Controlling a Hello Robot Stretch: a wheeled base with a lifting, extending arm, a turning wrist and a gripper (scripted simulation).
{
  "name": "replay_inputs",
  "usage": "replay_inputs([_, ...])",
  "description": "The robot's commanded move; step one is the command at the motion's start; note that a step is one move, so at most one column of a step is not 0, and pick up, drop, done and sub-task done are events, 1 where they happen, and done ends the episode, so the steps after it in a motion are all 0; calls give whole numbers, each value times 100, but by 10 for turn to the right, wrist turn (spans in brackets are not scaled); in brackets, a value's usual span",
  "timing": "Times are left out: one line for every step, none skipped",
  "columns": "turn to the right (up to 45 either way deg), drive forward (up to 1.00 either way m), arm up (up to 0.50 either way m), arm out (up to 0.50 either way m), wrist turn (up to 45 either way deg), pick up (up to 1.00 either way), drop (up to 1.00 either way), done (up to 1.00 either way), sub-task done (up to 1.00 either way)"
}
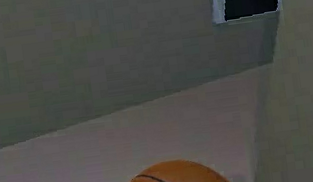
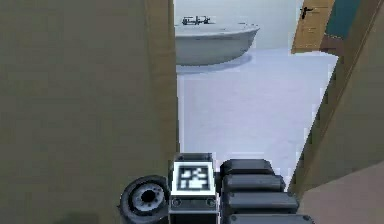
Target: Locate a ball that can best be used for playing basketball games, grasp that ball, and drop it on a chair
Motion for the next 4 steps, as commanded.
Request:
replay_inputs([0, 80, 0, 0, 0, 0, 0, 0, 0])
replay_inputs([270, 0, 0, 0, 0, 0, 0, 0, 0])
replay_inputs([0, 30, 0, 0, 0, 0, 0, 0, 0])
replay_inputs([330, 0, 0, 0, 0, 0, 0, 0, 0])
